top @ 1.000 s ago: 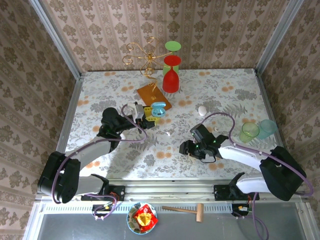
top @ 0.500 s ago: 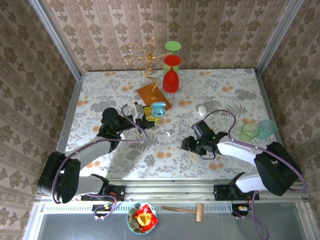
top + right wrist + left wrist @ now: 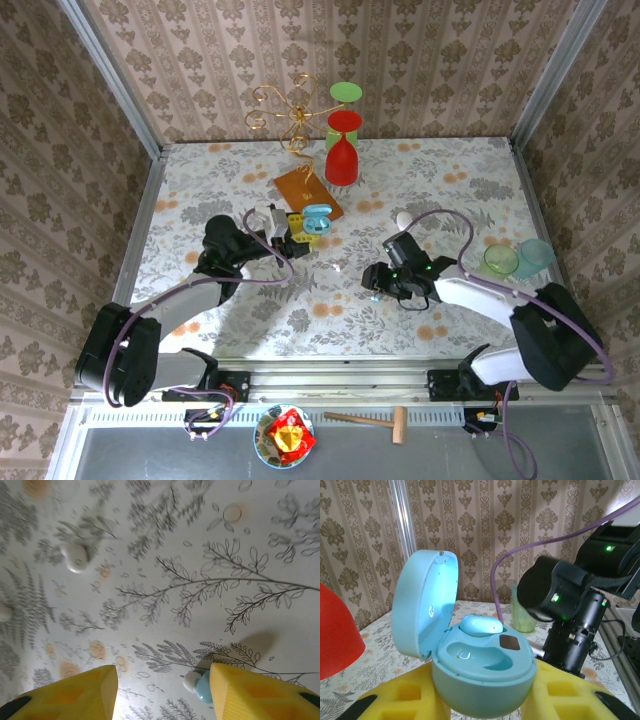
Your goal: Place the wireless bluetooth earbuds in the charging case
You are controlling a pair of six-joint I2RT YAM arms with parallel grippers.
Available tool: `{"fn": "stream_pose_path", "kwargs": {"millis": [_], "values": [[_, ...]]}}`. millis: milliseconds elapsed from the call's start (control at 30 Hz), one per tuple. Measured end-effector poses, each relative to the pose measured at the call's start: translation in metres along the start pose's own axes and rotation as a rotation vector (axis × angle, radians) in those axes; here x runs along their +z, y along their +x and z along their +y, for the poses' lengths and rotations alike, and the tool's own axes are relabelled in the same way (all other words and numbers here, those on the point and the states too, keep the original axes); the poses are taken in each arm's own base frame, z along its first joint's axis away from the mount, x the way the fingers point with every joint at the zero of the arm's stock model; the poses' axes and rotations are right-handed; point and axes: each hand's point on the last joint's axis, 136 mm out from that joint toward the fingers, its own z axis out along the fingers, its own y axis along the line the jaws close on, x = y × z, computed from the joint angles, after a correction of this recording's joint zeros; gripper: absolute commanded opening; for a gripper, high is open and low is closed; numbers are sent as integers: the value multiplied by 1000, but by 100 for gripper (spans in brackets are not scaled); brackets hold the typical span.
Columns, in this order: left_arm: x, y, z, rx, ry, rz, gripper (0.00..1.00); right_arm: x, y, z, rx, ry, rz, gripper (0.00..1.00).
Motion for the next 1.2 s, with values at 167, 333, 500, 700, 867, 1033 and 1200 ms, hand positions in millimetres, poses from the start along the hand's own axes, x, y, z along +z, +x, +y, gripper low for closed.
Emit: {"fn": "stream_pose_path", "kwargs": {"millis": [167,333,500,700,867,1033,1200], "values": [[0,0,0,0,0,0,27,-8,5,-10,69,-10,-29,39],[0,0,0,1,0,0,27,3,21,-27,162,13,9,31],[0,0,0,1,0,-1,27,10,20,-26,206,4,16,27],[0,0,0,1,0,0,27,18,22,-28,229,8,32,27],[0,0,0,1,1,0,27,19,22,-26,230,-4,43,27],[0,0,0,1,1,0,27,22,22,-25,230,-9,47,27],[0,0,0,0,0,0,27,24,23,-23,230,-22,56,26]]}}
